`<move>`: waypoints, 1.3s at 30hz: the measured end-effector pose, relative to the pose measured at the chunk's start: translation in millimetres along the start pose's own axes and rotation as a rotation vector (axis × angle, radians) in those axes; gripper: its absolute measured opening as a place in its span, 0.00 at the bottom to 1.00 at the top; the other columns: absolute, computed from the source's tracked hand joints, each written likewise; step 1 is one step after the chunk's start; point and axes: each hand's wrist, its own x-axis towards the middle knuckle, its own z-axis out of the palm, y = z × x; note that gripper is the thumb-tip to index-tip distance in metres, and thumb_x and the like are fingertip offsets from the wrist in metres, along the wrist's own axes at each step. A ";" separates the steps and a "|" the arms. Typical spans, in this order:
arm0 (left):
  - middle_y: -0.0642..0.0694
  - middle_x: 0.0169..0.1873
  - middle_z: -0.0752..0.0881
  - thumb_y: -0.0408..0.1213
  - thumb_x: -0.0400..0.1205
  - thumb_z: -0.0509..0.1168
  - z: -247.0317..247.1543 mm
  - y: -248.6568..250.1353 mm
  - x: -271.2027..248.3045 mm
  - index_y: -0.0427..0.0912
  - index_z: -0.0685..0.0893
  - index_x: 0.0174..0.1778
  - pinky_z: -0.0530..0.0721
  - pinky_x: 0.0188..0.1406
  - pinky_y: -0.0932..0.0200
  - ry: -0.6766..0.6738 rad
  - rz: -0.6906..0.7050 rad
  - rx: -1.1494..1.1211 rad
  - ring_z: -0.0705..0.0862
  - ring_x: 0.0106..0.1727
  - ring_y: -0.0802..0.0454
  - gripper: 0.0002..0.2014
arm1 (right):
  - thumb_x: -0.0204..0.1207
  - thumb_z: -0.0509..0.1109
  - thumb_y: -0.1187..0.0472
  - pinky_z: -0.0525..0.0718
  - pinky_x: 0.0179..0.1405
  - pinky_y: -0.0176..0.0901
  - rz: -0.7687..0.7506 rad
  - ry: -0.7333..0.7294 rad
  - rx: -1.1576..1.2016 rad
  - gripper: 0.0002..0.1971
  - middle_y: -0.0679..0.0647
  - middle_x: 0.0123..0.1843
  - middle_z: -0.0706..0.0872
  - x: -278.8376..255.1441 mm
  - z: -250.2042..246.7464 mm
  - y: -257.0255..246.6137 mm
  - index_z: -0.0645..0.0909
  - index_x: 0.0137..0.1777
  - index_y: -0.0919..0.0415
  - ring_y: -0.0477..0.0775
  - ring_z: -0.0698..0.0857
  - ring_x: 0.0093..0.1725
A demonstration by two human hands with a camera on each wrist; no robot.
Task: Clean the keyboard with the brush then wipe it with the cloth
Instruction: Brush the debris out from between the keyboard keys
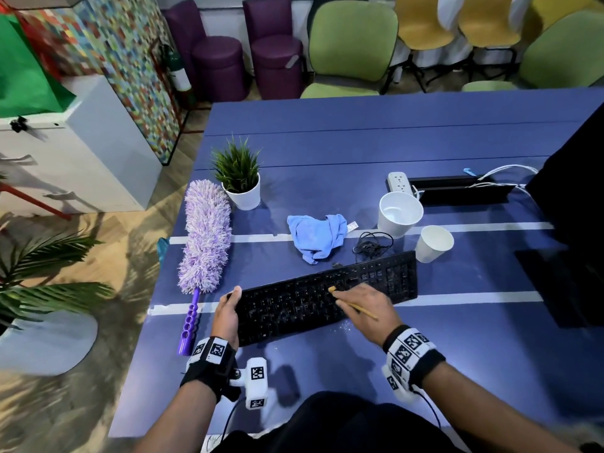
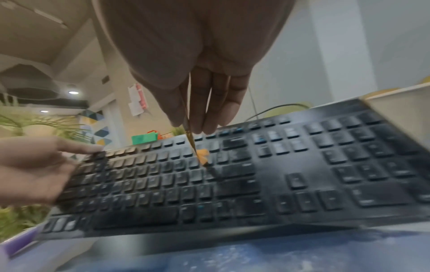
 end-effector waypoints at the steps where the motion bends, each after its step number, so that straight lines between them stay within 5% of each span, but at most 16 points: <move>1: 0.42 0.52 0.85 0.43 0.83 0.63 -0.1 -0.8 2.1 0.46 0.80 0.54 0.83 0.40 0.54 -0.003 -0.003 0.000 0.86 0.50 0.46 0.08 | 0.77 0.72 0.56 0.75 0.52 0.20 0.002 -0.003 0.005 0.10 0.43 0.47 0.92 0.5 2.7 -2.2 0.89 0.56 0.51 0.32 0.77 0.46; 3: 0.40 0.54 0.84 0.43 0.83 0.64 -1.7 -2.0 5.7 0.45 0.79 0.57 0.84 0.44 0.52 -0.003 -0.002 0.003 0.85 0.54 0.43 0.10 | 0.75 0.74 0.59 0.74 0.50 0.19 0.022 0.052 -0.012 0.09 0.43 0.45 0.91 0.8 0.1 -4.2 0.90 0.54 0.51 0.34 0.78 0.44; 6: 0.40 0.55 0.86 0.45 0.82 0.65 -3.3 -2.0 7.7 0.45 0.81 0.54 0.84 0.51 0.49 0.009 0.016 0.025 0.86 0.55 0.43 0.10 | 0.71 0.77 0.66 0.82 0.46 0.31 0.058 0.181 -0.033 0.10 0.48 0.41 0.91 0.4 -11.4 1.7 0.91 0.50 0.55 0.46 0.83 0.40; 8: 0.40 0.55 0.86 0.46 0.80 0.67 -4.1 -3.4 9.8 0.48 0.82 0.52 0.83 0.55 0.47 0.011 0.025 0.043 0.86 0.55 0.44 0.09 | 0.71 0.77 0.67 0.79 0.47 0.27 0.063 0.191 -0.008 0.10 0.48 0.40 0.91 0.7 -13.0 4.0 0.91 0.50 0.55 0.47 0.83 0.39; 13: 0.43 0.49 0.86 0.42 0.82 0.64 -3.0 -5.3 11.5 0.47 0.81 0.50 0.83 0.46 0.52 0.000 0.034 0.016 0.86 0.49 0.48 0.05 | 0.76 0.74 0.61 0.82 0.50 0.31 -0.050 0.033 0.096 0.09 0.48 0.46 0.92 4.5 10.2 -10.8 0.91 0.54 0.56 0.42 0.83 0.43; 19: 0.39 0.49 0.86 0.45 0.81 0.66 -6.4 -7.1 12.4 0.45 0.80 0.50 0.84 0.56 0.42 -0.028 0.025 0.034 0.86 0.51 0.41 0.08 | 0.79 0.68 0.55 0.72 0.54 0.22 -0.165 -0.142 0.143 0.13 0.50 0.51 0.93 26.8 37.8 -58.1 0.90 0.57 0.56 0.44 0.83 0.47; 23: 0.34 0.46 0.84 0.46 0.83 0.61 -6.0 -8.1 11.4 0.39 0.80 0.52 0.83 0.49 0.49 -0.074 0.032 0.014 0.85 0.44 0.42 0.13 | 0.80 0.67 0.59 0.81 0.53 0.40 -0.307 -0.246 0.156 0.12 0.57 0.52 0.92 36.4 58.4 -94.6 0.89 0.58 0.61 0.55 0.85 0.47; 26: 0.34 0.46 0.84 0.46 0.84 0.60 -7.9 -10.0 12.0 0.35 0.78 0.58 0.82 0.50 0.49 -0.075 0.011 0.007 0.84 0.46 0.41 0.17 | 0.80 0.66 0.59 0.83 0.52 0.46 -0.344 -0.268 0.153 0.13 0.58 0.52 0.92 40.4 70.0 -111.4 0.88 0.59 0.62 0.58 0.85 0.48; 32: 0.39 0.43 0.81 0.45 0.83 0.62 -11.2 -10.5 11.1 0.42 0.78 0.49 0.79 0.49 0.51 -0.074 -0.001 0.031 0.82 0.44 0.46 0.09 | 0.79 0.62 0.57 0.83 0.55 0.47 -0.342 -0.309 0.090 0.16 0.59 0.51 0.91 36.9 74.9 -119.5 0.88 0.58 0.60 0.60 0.84 0.49; 36: 0.35 0.49 0.82 0.49 0.79 0.65 -13.2 -11.8 10.8 0.34 0.79 0.60 0.79 0.58 0.44 -0.065 0.001 0.027 0.82 0.52 0.42 0.22 | 0.77 0.59 0.56 0.84 0.52 0.47 -0.357 -0.280 0.082 0.17 0.58 0.47 0.91 29.9 71.2 -115.7 0.88 0.54 0.60 0.60 0.84 0.46; 39: 0.33 0.47 0.84 0.51 0.79 0.65 -13.1 -12.2 10.9 0.29 0.78 0.62 0.81 0.49 0.48 -0.073 -0.001 0.041 0.84 0.47 0.41 0.27 | 0.76 0.65 0.61 0.83 0.50 0.44 -0.334 -0.186 0.117 0.12 0.57 0.45 0.91 31.0 69.5 -111.3 0.88 0.54 0.60 0.57 0.83 0.43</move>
